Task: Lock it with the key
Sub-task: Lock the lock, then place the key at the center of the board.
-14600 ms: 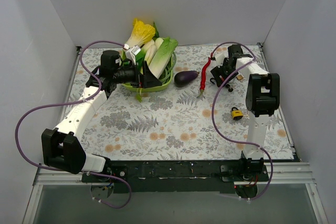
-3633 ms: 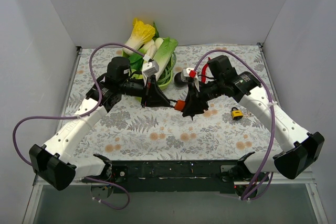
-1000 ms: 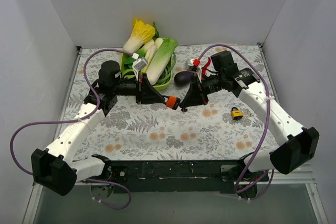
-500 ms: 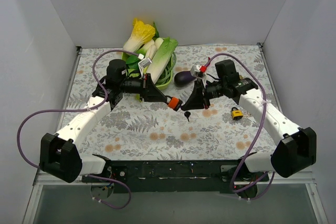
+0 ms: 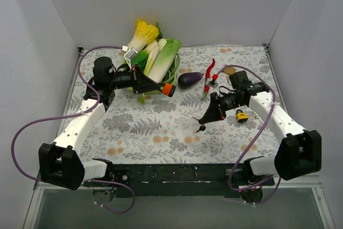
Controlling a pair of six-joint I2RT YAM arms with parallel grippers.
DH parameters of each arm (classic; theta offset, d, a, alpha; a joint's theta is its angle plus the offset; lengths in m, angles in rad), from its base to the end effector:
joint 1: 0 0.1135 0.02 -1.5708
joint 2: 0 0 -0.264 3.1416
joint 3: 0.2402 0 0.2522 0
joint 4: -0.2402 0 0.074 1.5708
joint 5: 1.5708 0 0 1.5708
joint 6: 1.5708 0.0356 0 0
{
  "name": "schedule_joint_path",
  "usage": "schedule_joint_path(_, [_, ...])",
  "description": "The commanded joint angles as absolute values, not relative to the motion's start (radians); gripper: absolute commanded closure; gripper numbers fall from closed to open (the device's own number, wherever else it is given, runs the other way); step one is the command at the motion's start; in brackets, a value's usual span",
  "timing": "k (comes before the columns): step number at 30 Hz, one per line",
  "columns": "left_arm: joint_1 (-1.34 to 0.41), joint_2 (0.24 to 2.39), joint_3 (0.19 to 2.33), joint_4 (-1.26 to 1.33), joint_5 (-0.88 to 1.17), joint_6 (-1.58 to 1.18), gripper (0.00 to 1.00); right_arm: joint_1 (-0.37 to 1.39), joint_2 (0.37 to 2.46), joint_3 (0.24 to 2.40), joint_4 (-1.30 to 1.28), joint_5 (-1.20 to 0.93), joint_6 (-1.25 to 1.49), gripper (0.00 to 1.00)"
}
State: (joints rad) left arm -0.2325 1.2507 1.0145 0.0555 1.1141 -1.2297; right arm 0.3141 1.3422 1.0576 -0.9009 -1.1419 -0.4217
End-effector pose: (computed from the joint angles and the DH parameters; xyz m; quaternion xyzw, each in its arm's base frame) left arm 0.2625 -0.0950 0.3490 -0.0144 0.7345 -0.6652 0.1336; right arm 0.2235 0.1066 0.2771 -0.3936 0.7334 0.5210 0.1894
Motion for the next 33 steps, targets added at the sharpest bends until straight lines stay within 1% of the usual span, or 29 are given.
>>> schedule_joint_path(1, [-0.233, 1.190, 1.031, 0.065, 1.109, -1.218, 1.00, 0.235, 1.287, 0.965, -0.765, -0.996, -0.257, 0.99])
schedule_joint_path(3, [-0.235, 1.181, 1.026, 0.055, 1.104, -1.215, 1.00, 0.192, 1.256, 0.927, -0.714, -0.910, -0.169, 0.99])
schedule_joint_path(7, [-0.235, 1.164, 1.016, 0.040, 1.094, -1.206, 1.00, 0.164, 1.258, 0.911, -0.678, -0.668, -0.124, 0.99])
schedule_joint_path(13, [-0.235, 1.164, 1.009, 0.012, 1.085, -1.180, 1.00, 0.098, 1.344, 0.868, -0.654, -0.479, -0.081, 0.99])
schedule_joint_path(17, [-0.235, 1.169, 1.015, -0.031, 1.086, -1.151, 1.00, 0.022, 1.413, 0.845, -0.603, -0.466, -0.071, 0.99])
schedule_joint_path(22, [-0.235, 1.161, 1.002, -0.049, 1.086, -1.137, 1.00, 0.011, 1.473, 0.862, -0.526, -0.454, -0.086, 0.99])
schedule_joint_path(23, [-0.235, 1.161, 1.000, -0.049, 1.083, -1.137, 1.00, -0.021, 1.497, 0.867, -0.514, -0.453, -0.086, 0.99])
schedule_joint_path(29, [-0.235, 1.160, 0.997, -0.064, 1.078, -1.126, 1.00, -0.034, 1.586, 0.914, -0.474, -0.459, -0.080, 0.99])
schedule_joint_path(33, [-0.235, 1.158, 0.988, -0.074, 1.078, -1.120, 1.00, -0.038, 1.608, 0.927, -0.445, -0.457, -0.069, 0.99])
